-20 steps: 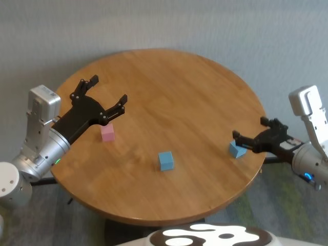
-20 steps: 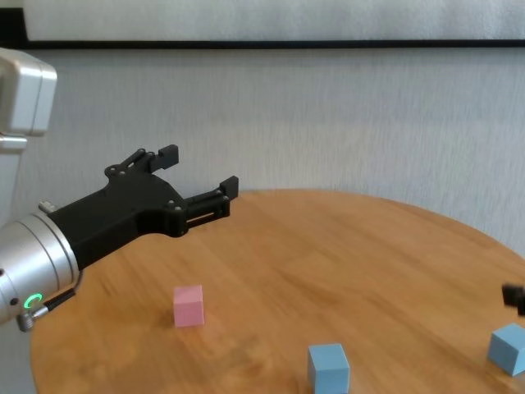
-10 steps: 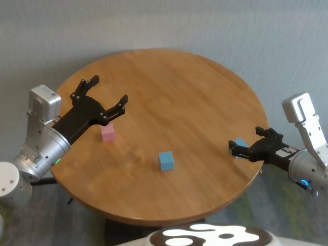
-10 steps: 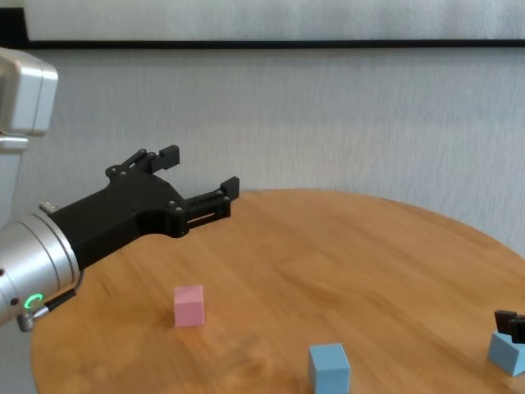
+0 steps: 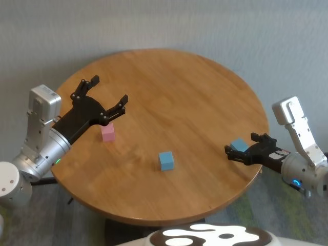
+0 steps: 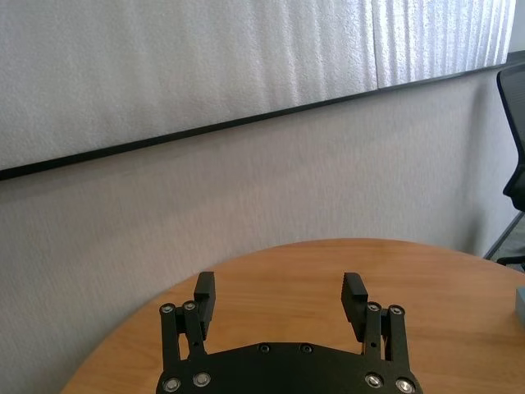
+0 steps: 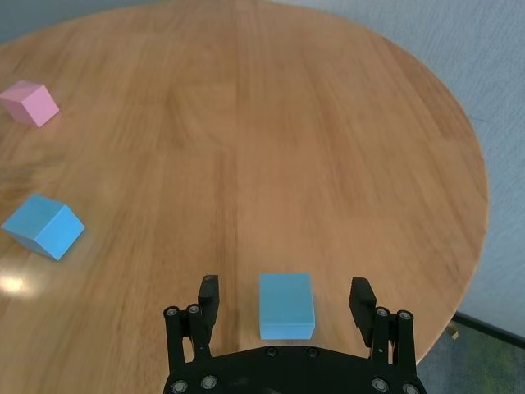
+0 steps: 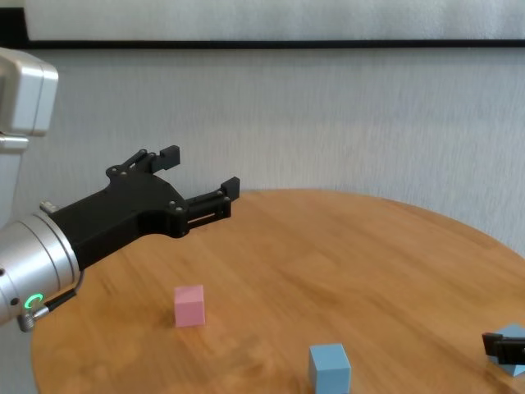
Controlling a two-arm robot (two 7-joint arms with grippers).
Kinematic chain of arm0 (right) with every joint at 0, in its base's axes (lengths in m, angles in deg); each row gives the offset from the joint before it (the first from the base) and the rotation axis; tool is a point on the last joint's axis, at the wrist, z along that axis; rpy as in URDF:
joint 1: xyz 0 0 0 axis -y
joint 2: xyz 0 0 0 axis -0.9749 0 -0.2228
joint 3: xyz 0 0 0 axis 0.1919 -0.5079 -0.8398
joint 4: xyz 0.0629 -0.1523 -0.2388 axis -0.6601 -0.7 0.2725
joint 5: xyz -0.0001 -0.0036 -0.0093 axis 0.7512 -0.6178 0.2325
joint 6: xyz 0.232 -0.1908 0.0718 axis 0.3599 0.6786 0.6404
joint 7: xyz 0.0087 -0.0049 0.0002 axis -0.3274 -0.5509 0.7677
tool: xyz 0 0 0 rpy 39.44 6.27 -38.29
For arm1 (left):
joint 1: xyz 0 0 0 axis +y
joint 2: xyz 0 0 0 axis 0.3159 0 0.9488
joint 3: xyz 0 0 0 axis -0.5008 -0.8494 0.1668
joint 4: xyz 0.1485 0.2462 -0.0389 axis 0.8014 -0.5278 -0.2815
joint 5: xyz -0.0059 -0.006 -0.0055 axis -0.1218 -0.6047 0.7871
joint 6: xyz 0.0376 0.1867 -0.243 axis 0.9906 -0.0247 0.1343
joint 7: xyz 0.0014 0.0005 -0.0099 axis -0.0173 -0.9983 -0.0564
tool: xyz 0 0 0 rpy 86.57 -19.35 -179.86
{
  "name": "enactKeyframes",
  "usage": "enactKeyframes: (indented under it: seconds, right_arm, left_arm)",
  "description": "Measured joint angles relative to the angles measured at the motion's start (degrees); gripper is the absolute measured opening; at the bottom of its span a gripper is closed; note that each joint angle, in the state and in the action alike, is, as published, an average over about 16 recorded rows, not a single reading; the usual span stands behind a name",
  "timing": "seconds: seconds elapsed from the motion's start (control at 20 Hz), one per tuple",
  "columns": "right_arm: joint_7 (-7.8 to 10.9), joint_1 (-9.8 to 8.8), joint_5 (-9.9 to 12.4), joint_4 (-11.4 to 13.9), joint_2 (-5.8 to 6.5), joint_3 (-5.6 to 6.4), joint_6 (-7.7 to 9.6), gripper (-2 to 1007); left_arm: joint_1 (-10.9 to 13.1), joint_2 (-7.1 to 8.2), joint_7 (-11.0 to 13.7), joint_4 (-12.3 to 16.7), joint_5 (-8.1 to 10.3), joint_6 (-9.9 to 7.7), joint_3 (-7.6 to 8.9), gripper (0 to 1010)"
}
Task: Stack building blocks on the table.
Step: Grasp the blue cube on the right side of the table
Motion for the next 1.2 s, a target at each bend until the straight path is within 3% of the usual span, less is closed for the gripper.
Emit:
enactKeyframes:
  seconds: [0.5, 1.2]
  right_arm:
    - [1.18, 1.96, -1.3, -2.1, -1.73, -0.34, 2.07, 1005]
    - [1.68, 2.70, -2.3, -3.0, -2.93, 0.16, 3.76, 1006]
  left_arm:
    - [0.0, 0.01, 0.0, 0.0, 0.02, -0.03, -0.03, 1000]
    - [0.0, 0.01, 0.0, 0.0, 0.03, -0.04, -0.05, 1000]
